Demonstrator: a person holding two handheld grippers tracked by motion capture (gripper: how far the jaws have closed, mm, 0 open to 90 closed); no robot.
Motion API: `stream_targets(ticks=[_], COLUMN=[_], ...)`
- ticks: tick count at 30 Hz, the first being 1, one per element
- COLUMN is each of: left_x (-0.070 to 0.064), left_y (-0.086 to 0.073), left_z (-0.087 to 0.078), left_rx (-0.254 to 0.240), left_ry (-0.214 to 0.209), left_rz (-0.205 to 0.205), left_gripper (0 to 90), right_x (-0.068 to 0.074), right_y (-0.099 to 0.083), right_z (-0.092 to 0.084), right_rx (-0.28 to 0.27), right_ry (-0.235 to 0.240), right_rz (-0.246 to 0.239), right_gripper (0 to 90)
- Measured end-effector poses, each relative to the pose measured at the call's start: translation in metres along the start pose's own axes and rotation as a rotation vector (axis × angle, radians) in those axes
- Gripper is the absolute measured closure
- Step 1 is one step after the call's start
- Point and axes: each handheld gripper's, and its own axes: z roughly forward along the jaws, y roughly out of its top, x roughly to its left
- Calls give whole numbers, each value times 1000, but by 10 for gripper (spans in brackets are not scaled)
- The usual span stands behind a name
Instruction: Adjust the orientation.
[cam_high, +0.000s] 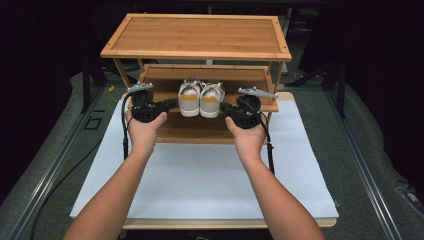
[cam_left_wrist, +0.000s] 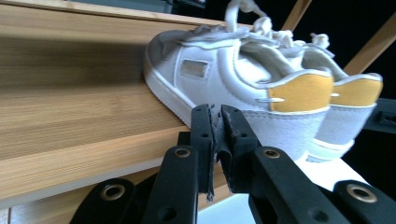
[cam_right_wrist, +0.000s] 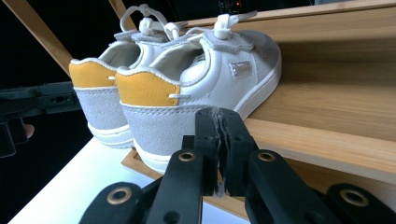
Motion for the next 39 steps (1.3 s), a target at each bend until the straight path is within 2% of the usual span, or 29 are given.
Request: stream_targets(ticks=[10, 15, 17, 18, 28, 31, 32, 35, 36, 37, 39], left_x=[-2, 0, 0, 0, 4, 4, 4, 5, 5, 5, 6], left_y=[0, 1, 2, 2, 4, 5, 5, 7, 8, 9, 10], left_z=[5, 6, 7, 7, 13, 15, 16, 18, 19, 19, 20], left_rx=[5, 10, 12, 11, 3, -1, 0, 5, 5, 6, 8], left_ry=[-3, -12, -11, -9, -11, -11, -11, -6, -2, 0, 4], left_rz=[9, -1, -4, -3, -21, -27, -26, -25, -20, -20, -19], left_gripper=[893, 895, 895, 896, 896, 897, 896, 897, 897, 897, 897], right_x=[0, 1, 1, 1, -1, -1, -2, -2, -3, -3, -3], right_y=[0, 0, 1, 1, 4, 5, 5, 6, 7, 7, 8], right_z=[5, 6, 5, 6, 11, 14, 13, 17, 17, 18, 19], right_rx=[-7, -15, 6, -6, 1, -17, -4, -25, -11, -25, -18], right_ry=[-9, -14, -7, -23, -18, -33, -33, -41, -32, -39, -46], right_rz=[13, 16, 13, 15, 18, 23, 21, 27, 24, 26, 28], right_gripper=[897, 899, 900, 900, 900, 900, 900, 900, 900, 900, 900])
